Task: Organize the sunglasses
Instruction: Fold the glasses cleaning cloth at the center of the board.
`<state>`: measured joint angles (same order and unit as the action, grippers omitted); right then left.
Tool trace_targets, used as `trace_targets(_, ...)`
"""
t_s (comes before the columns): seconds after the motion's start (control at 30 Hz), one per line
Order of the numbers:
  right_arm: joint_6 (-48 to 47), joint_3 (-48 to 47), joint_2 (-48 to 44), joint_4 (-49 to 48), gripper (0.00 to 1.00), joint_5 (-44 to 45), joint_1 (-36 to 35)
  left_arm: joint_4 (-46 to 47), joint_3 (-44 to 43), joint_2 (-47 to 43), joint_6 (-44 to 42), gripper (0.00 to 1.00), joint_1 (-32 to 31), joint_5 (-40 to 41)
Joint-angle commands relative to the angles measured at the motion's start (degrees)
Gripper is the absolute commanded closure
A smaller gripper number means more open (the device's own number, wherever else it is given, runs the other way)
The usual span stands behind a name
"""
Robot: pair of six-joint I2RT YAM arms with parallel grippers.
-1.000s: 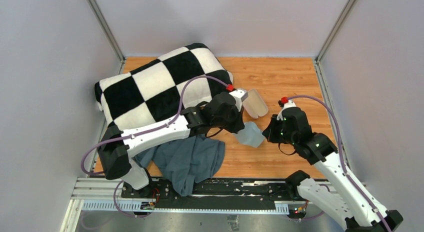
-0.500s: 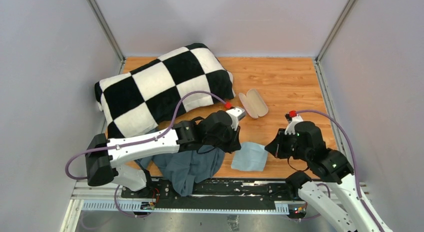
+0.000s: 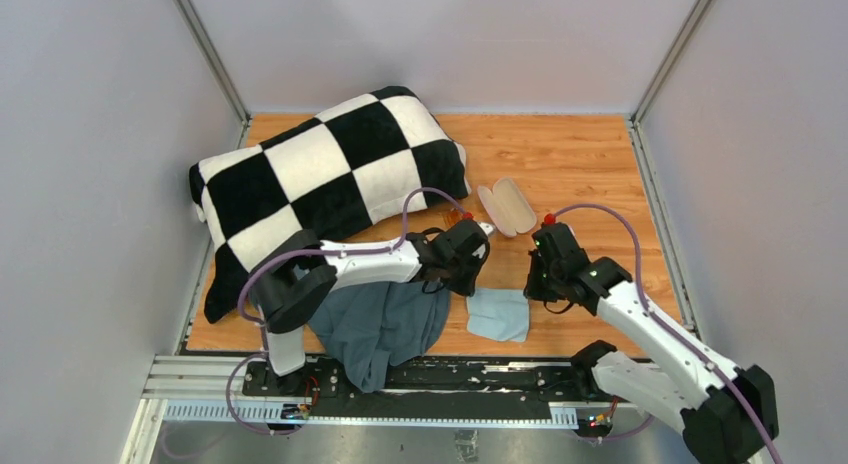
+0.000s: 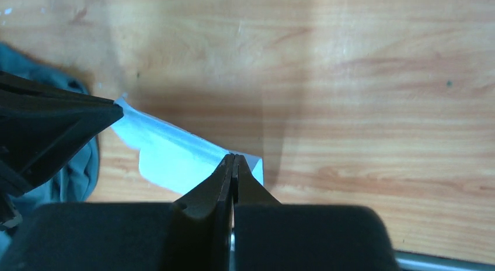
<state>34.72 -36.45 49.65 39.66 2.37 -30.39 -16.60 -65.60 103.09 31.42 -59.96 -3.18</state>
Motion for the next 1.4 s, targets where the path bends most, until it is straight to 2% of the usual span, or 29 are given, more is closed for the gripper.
trace_targets(0.0,0.02,0.27,6.67,-7.34,1.0,8.86,0.03,0.78,-4.51,4.5,-4.25,1.0,2.58,-1.12)
trace_targets(0.3,-2.95,-0.51,16.25,-15.83,1.0,10.56,2.66,0.75,-8.35,9.12,-6.46,1.0,7.87,-3.19)
trace_targets(0.53,-4.81,-0.92,20.38,-20.19,1.0,8.68,3.8,-1.63,-11.16,11.4,-9.49,1.0,8.59,-3.3)
trace_targets(0.97,-5.16,4.27,12.23,-19.2,1.0,1.69,3.15,0.2,-4.63,5.92,-8.56,1.0,8.11,-5.88)
trace_targets(1.37,-0.53,9.95,2.91,-14.7,1.0,0.01,-1.59,1.34,0.91,0.52,-4.73,1.0,3.06,-1.36)
